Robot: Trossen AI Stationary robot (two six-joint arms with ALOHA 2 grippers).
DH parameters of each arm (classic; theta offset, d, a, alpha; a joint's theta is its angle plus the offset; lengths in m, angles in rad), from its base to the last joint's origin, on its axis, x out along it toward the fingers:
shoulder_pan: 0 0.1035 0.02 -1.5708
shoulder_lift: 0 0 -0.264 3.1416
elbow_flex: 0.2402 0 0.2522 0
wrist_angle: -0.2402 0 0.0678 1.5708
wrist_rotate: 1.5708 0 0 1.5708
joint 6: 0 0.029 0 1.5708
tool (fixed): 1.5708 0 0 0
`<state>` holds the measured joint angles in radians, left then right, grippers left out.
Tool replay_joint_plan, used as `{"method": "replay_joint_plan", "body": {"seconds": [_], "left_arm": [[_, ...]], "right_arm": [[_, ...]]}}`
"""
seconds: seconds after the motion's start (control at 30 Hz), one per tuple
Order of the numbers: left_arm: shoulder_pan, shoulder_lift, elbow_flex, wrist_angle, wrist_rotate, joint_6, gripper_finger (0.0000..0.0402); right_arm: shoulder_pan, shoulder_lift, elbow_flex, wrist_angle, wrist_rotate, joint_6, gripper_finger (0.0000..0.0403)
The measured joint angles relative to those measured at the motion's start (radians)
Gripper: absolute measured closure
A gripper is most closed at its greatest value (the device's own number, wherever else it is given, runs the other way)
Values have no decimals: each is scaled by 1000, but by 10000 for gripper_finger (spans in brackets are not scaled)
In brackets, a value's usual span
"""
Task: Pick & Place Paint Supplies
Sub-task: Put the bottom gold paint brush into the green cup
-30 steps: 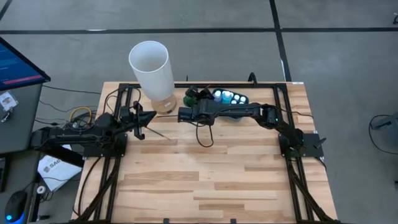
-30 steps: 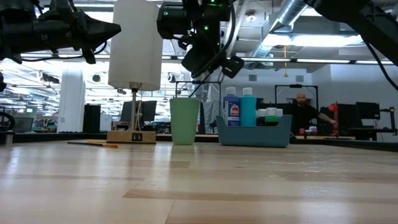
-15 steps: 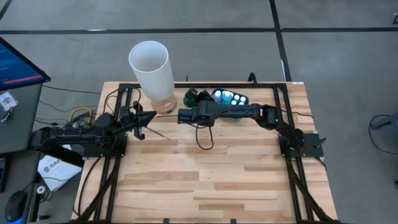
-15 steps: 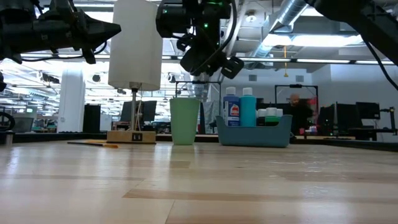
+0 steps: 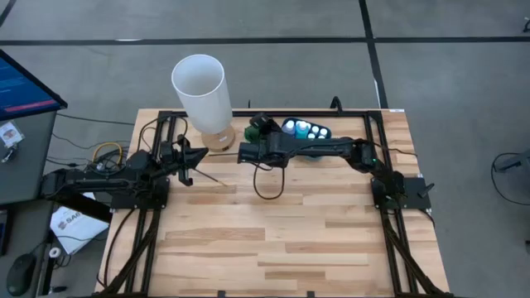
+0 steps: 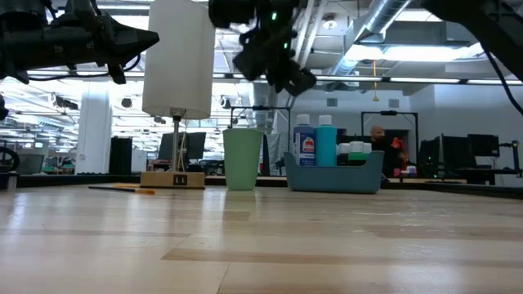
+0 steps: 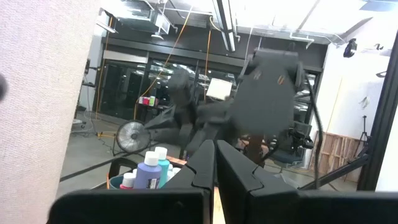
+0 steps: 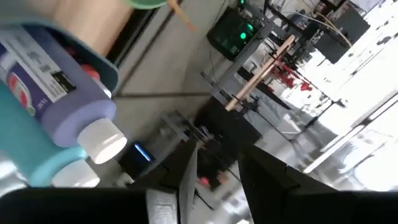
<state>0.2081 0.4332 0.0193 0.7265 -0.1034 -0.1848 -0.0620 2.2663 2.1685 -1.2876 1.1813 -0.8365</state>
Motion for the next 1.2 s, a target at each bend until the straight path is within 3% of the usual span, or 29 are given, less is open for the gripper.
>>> {"method": "replay_joint_plan", "body": {"seconds": [0.1, 0.23, 0.47, 0.57, 0.97, 1.2], "left_arm": [[0, 0, 0, 0, 0, 0, 399], [0, 0, 0, 0, 0, 0, 399], [0, 0, 0, 0, 0, 0, 399], [0, 0, 0, 0, 0, 0, 399], [0, 0, 0, 0, 0, 0, 399], [0, 0, 0, 1, 0, 0, 399]], "right_arm": [[15, -39, 2, 4, -61, 72, 290], [41, -111, 2, 12, -218, 263, 289], [77, -221, 1, 100, -673, 661, 289], [94, -231, 3, 193, -815, 759, 289], [167, 3, 2, 507, -971, 725, 289], [145, 138, 0, 659, -975, 731, 289]]}}
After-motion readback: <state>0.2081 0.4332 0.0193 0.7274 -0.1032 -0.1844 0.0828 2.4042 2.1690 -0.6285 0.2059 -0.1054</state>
